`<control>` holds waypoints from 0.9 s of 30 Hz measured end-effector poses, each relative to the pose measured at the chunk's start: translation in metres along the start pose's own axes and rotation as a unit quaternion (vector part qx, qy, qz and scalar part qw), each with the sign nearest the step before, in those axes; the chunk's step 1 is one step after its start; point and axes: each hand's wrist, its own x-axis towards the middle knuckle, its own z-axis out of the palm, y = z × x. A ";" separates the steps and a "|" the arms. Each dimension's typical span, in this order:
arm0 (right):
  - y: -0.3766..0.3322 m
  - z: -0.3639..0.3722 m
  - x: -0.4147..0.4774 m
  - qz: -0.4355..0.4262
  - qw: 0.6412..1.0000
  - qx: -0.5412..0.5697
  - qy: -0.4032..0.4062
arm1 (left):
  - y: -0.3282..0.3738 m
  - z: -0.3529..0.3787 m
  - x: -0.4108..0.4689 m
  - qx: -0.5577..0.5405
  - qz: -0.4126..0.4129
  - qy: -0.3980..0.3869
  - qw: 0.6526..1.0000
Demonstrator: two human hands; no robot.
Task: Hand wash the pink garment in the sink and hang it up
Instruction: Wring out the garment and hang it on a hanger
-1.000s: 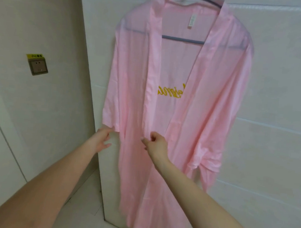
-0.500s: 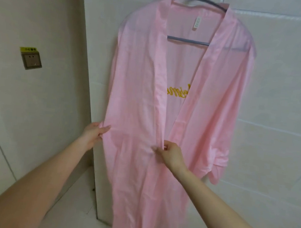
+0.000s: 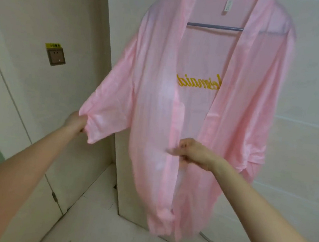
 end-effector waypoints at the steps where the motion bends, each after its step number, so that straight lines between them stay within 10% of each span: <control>1: 0.000 -0.002 0.003 -0.008 0.993 -0.064 0.100 | 0.004 -0.002 -0.004 -0.051 -0.026 -0.005 0.998; 3: 0.006 -0.008 0.004 -0.006 0.981 -0.107 0.163 | 0.013 -0.004 -0.014 -0.211 -0.094 -0.043 0.972; 5: 0.008 -0.009 -0.005 -0.013 1.000 0.013 0.017 | 0.026 -0.006 -0.023 -0.337 -0.143 -0.076 0.928; 11: 0.013 -0.012 -0.015 -0.032 0.997 0.058 0.042 | 0.023 0.033 -0.042 -0.417 -0.223 -0.200 0.858; 14: 0.015 -0.016 -0.028 -0.011 0.985 0.145 -0.092 | 0.024 0.090 -0.046 -0.376 -0.156 -0.243 0.880; 22: 0.021 -0.030 -0.043 -0.032 0.973 0.172 -0.149 | 0.040 0.168 -0.076 -0.217 -0.058 -0.292 0.930; 27: 0.030 -0.035 -0.037 -0.019 0.989 0.120 0.079 | 0.032 0.167 -0.081 -0.147 0.007 -0.278 0.949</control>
